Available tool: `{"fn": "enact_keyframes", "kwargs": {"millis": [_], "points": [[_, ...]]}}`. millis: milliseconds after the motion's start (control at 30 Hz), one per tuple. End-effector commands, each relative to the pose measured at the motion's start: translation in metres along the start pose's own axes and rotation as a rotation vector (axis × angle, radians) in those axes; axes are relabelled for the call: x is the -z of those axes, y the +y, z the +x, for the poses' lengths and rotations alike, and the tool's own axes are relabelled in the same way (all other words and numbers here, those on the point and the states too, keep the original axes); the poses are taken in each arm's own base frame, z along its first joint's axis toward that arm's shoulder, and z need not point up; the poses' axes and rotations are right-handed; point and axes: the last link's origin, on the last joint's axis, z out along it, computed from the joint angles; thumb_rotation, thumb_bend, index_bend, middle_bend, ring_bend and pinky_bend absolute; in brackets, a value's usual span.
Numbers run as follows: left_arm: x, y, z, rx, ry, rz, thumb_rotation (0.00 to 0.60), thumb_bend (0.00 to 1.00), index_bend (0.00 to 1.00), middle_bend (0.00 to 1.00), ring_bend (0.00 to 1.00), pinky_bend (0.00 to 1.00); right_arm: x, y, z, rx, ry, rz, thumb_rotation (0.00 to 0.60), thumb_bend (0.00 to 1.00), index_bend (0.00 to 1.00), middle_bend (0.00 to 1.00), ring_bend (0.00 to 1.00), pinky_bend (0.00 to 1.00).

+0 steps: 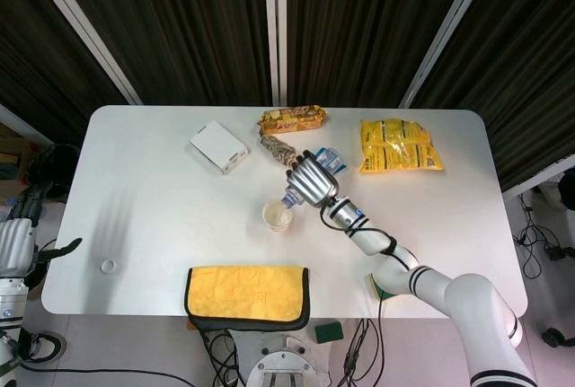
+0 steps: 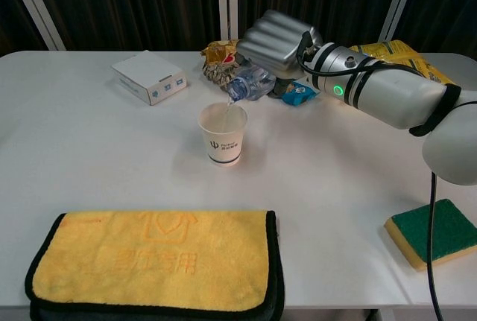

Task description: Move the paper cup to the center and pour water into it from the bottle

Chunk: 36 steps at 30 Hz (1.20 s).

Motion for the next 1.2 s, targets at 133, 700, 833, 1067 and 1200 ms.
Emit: {"fn": "enact_keyframes", "kwargs": {"millis": [133, 700, 833, 1067, 1200], "points": [[0.0002, 0.0, 0.0001, 0.0, 0.0, 0.001, 0.6, 0.04, 0.04, 0.09, 0.01, 0.17, 0.0, 0.0002, -0.0003, 0.006, -0.006, -0.001, 0.6, 0.38, 0.87, 0.64, 0.5, 0.5], [0.0011, 0.0018, 0.0018, -0.013, -0.005, 0.0, 0.6, 0.04, 0.04, 0.09, 0.01, 0.17, -0.0003, 0.0027, 0.0003, 0.02, -0.013, -0.006, 0.6, 0.38, 0.87, 0.64, 0.5, 0.5], [0.0011, 0.0026, 0.0017, -0.013, -0.008, 0.0, 0.6, 0.04, 0.04, 0.09, 0.01, 0.17, -0.0006, 0.003, 0.0023, 0.024, -0.006, -0.006, 0.6, 0.38, 0.86, 0.64, 0.5, 0.5], [0.001, 0.0038, 0.002, -0.017, -0.009, 0.0, 0.6, 0.04, 0.05, 0.09, 0.01, 0.17, -0.0011, 0.0035, 0.0057, 0.026, 0.005, -0.004, 0.6, 0.38, 0.86, 0.64, 0.5, 0.5], [0.0013, 0.0029, 0.0009, -0.021, -0.018, 0.002, 0.6, 0.04, 0.05, 0.09, 0.01, 0.17, -0.0015, 0.0031, 0.0075, 0.028, 0.009, -0.002, 0.6, 0.38, 0.86, 0.64, 0.5, 0.5]]}}
